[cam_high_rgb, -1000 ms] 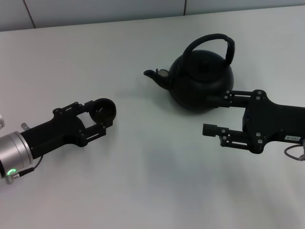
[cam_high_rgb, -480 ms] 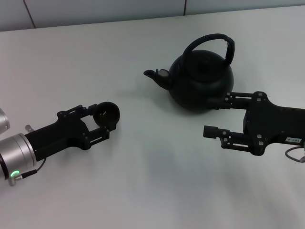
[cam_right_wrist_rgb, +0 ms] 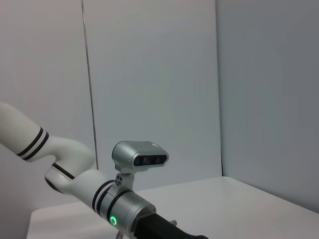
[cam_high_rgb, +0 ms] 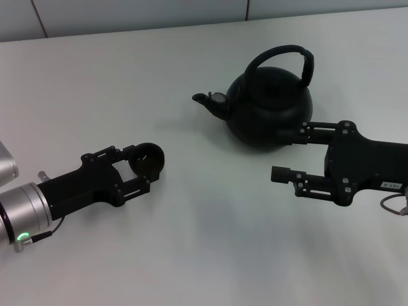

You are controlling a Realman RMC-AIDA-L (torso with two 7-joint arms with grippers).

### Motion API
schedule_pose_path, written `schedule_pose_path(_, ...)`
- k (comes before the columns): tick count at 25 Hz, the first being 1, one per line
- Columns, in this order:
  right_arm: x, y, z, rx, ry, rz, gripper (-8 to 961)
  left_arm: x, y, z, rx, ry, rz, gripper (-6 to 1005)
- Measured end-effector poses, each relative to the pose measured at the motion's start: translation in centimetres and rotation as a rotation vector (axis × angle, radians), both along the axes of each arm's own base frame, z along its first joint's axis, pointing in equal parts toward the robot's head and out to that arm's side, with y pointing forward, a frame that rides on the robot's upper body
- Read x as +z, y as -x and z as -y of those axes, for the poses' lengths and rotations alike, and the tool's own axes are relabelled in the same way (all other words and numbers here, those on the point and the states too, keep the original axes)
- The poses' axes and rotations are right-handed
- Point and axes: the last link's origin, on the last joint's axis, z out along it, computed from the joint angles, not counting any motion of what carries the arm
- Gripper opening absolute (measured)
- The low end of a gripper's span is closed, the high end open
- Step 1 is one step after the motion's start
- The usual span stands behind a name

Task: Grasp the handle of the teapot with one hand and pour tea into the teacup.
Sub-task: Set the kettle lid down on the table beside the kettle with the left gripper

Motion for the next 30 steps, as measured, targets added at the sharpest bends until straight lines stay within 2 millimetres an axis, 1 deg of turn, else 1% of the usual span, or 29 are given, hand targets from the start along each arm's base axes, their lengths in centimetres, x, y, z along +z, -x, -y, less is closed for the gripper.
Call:
schedule_pose_path(15, 0.02, 0.06, -0.07, 0.002, -0.002, -0.001, 593, -0.05, 0.07, 0.12, 0.001, 0.003, -0.002, 714)
schedule_pose_path(30, 0.03, 0.31, -0.32, 0.011, -0.002, -0.002, 594, -0.26, 0.76, 0.55, 0.027, 0.007, -0.016, 718)
